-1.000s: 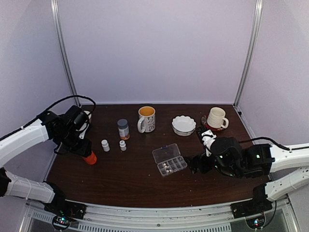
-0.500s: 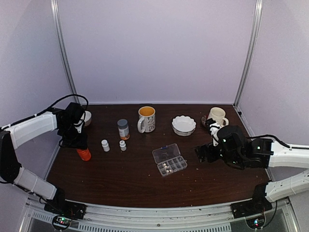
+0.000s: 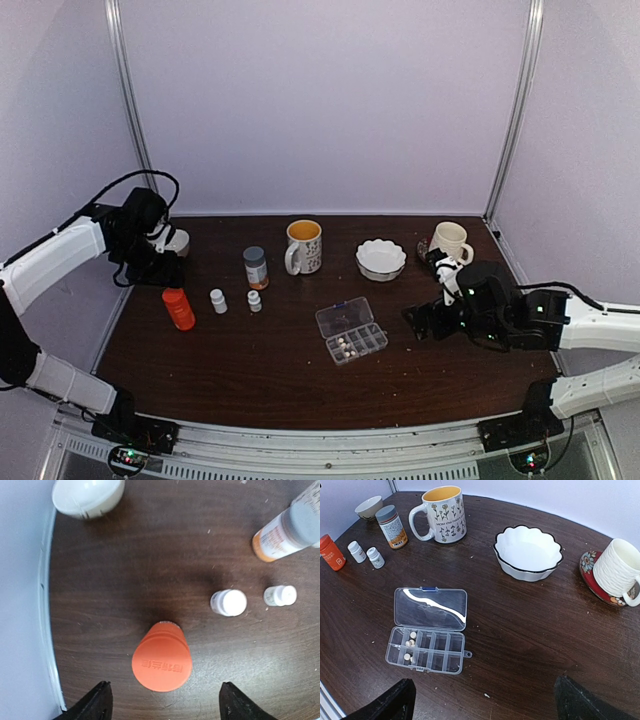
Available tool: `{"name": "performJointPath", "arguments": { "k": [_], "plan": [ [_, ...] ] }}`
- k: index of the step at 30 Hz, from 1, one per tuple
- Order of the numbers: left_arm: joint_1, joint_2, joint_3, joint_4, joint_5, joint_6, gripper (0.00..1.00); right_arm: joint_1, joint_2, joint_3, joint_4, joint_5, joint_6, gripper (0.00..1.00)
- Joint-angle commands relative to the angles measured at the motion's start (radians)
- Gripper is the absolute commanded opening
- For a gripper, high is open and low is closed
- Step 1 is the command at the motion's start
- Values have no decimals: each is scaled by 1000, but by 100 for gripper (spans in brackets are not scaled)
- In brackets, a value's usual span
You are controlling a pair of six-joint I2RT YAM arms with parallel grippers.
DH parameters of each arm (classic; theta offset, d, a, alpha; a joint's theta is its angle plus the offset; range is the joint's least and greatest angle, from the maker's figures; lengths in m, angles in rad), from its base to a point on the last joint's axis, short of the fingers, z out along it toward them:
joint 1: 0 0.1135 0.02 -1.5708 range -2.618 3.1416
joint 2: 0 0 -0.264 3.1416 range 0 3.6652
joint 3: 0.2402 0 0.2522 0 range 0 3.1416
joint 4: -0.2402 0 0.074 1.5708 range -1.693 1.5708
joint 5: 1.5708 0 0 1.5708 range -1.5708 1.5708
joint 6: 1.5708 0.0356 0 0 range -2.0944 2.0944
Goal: Sort the pills into containers
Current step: Place the pill bottle at the center of the board, then pick up the pill bottle from the center of the board.
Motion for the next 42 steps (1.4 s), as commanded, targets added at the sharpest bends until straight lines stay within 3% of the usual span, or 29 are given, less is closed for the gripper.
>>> {"name": "performJointPath", "arguments": {
  "k": [1, 8, 21, 38, 42],
  "plan": [
    [-66, -36, 83, -31, -41, 49, 75, -8, -37, -10, 13, -31, -7, 100],
    [-146, 130, 201, -44, -40, 76, 71, -7, -60, -11, -5, -44, 2, 100],
    [-149, 431, 338, -11, 14, 82, 55, -8, -157, -46, -35, -78, 32, 100],
    [-139, 580, 320, 32, 68, 86, 57, -8, -130, -64, 0, -103, 37, 100],
    [-138, 594, 316, 31, 59, 82, 51, -7, -120, -62, 8, -109, 39, 100]
  ]
}}
